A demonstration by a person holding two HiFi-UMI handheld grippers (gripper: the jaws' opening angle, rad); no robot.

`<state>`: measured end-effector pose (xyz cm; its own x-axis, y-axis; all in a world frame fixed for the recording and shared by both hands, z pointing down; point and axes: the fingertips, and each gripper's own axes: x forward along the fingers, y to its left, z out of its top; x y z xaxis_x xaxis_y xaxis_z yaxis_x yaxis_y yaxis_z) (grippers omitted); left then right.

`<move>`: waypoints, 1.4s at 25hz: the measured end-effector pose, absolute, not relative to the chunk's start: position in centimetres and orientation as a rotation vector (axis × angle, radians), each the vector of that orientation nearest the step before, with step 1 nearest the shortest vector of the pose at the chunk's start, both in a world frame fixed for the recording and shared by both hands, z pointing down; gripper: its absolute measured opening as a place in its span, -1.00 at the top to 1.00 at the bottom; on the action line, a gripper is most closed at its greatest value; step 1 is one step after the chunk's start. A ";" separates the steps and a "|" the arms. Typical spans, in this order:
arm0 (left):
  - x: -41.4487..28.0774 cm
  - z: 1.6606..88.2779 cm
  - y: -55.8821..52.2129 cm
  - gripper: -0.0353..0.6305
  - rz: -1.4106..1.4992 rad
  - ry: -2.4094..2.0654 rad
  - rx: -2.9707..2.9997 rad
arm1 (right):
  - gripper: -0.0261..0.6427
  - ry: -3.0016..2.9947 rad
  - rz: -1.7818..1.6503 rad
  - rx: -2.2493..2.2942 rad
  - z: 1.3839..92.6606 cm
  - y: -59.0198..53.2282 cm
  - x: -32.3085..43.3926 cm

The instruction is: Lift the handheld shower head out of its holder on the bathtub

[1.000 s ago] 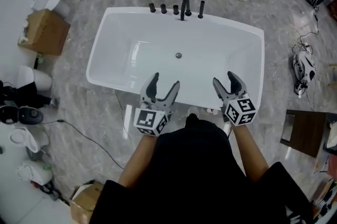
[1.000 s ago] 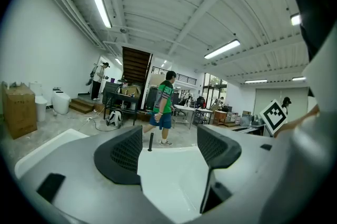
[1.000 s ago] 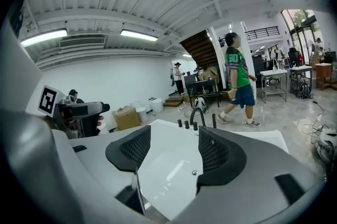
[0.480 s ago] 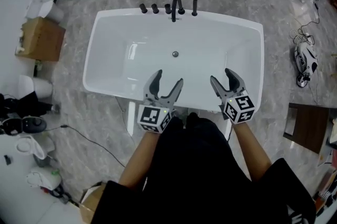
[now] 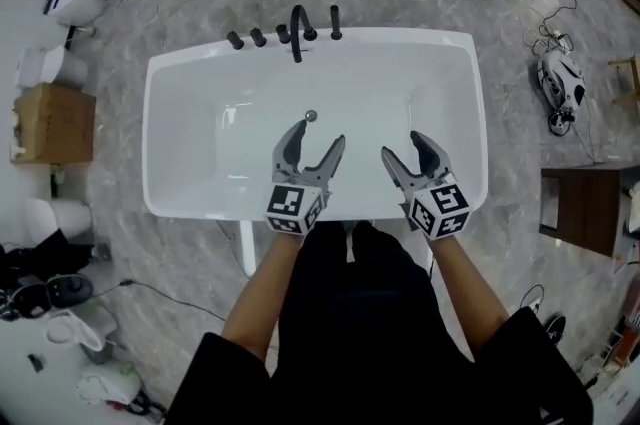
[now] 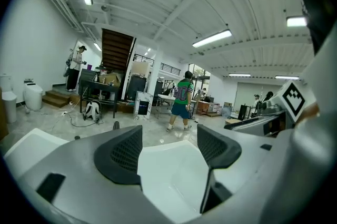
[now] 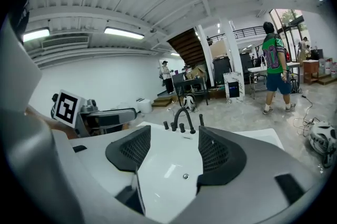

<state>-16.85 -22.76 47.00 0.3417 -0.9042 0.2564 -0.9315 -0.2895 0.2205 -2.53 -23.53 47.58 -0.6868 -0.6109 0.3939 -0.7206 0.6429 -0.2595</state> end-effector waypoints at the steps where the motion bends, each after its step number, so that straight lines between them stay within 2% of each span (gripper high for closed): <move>1: -16.7 47.3 -23.8 -0.01 0.110 -1.620 2.282 | 0.17 -2.592 0.583 1.090 47.6 -23.8 -2.4; 14: -15.6 51.5 -34.8 -0.01 0.041 -1.660 2.296 | 0.17 -2.505 0.679 1.220 52.7 -28.3 -0.9; 35: -16.4 63.2 -46.6 -0.01 0.135 -1.620 2.204 | 0.17 -2.532 0.759 1.164 57.7 -32.7 -2.7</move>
<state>-16.39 -46.59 63.23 0.3236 -0.8946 0.3081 -0.9333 -0.2481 0.2597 -2.70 -32.75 57.73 -0.6485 -0.6296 0.4279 -0.7612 0.5444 -0.3525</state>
